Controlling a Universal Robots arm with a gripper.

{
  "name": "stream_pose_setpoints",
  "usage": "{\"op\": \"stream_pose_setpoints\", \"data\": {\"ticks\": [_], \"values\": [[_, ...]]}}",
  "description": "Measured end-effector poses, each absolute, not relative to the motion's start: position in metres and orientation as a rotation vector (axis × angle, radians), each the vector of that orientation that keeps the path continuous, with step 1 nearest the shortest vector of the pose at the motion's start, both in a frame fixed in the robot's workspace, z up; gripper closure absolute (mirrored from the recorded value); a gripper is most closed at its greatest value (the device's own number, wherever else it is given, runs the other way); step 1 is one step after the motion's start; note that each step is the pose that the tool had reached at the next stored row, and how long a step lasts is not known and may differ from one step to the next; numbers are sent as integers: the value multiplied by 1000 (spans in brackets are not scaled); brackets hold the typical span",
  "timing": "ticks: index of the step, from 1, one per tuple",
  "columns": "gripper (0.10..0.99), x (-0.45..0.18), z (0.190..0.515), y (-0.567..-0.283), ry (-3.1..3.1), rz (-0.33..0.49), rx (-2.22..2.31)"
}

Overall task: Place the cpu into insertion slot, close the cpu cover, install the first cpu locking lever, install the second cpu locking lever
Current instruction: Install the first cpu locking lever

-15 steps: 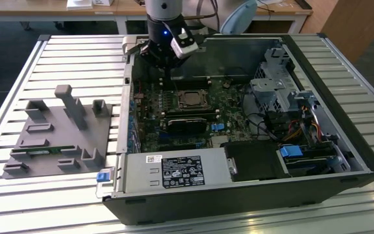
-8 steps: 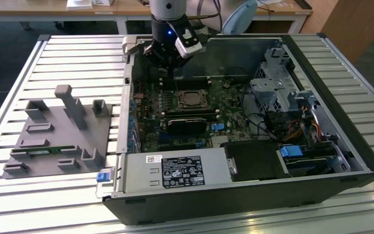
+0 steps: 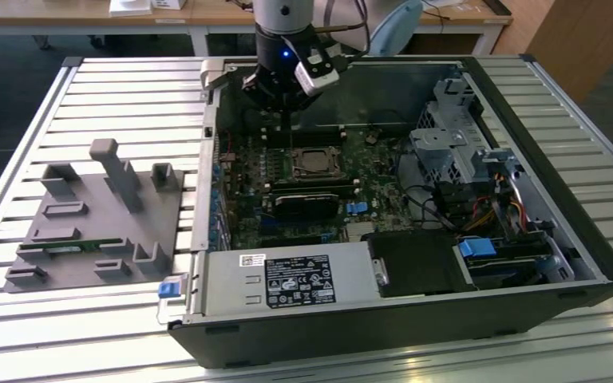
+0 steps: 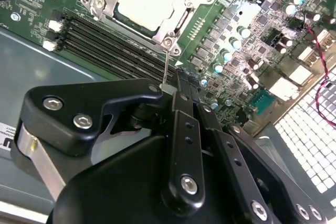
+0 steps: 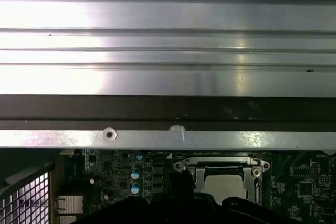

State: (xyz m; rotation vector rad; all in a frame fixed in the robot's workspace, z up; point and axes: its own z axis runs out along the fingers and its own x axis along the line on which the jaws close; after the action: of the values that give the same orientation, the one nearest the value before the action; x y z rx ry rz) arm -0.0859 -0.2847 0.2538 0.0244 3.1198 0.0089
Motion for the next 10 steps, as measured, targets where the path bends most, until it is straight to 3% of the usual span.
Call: {"op": "stream_pose_setpoints", "data": {"ticks": [10], "values": [[980, -84, 253, -284, 3120, 11, 17]]}}
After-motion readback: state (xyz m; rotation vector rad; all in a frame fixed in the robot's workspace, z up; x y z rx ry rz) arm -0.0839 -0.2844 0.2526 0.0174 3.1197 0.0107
